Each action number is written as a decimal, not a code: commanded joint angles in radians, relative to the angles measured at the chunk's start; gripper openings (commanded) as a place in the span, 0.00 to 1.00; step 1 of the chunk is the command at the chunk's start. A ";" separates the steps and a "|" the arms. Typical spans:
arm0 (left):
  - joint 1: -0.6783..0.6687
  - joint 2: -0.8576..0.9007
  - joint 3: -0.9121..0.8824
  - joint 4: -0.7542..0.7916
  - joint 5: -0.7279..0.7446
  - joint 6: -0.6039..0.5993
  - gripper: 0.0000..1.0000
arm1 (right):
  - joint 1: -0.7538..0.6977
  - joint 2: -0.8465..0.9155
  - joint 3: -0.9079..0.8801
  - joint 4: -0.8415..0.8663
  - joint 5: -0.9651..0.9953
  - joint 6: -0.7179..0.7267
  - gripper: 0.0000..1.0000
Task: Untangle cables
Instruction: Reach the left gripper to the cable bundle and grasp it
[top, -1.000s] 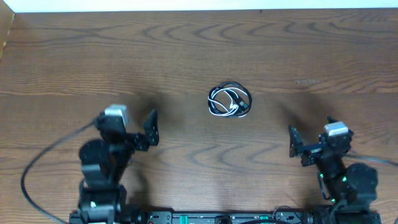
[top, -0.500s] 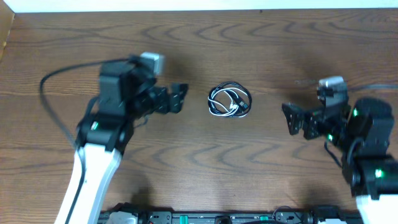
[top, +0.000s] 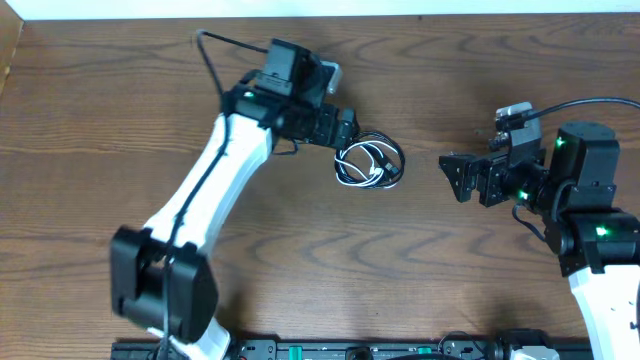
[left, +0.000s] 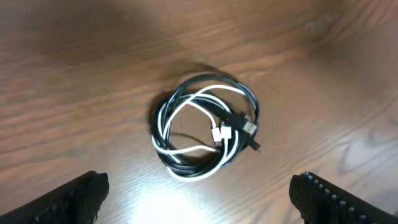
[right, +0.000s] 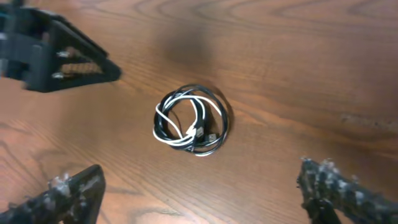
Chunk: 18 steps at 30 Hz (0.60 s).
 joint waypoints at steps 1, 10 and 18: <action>-0.015 0.063 0.015 0.053 0.027 -0.006 0.96 | -0.004 0.014 0.014 -0.012 -0.024 0.011 0.90; -0.074 0.229 0.015 0.104 0.003 -0.282 0.66 | -0.004 0.036 0.014 -0.025 -0.021 0.020 0.79; -0.149 0.264 0.015 0.062 -0.275 -0.566 0.61 | -0.003 0.045 0.014 -0.049 -0.020 0.035 0.78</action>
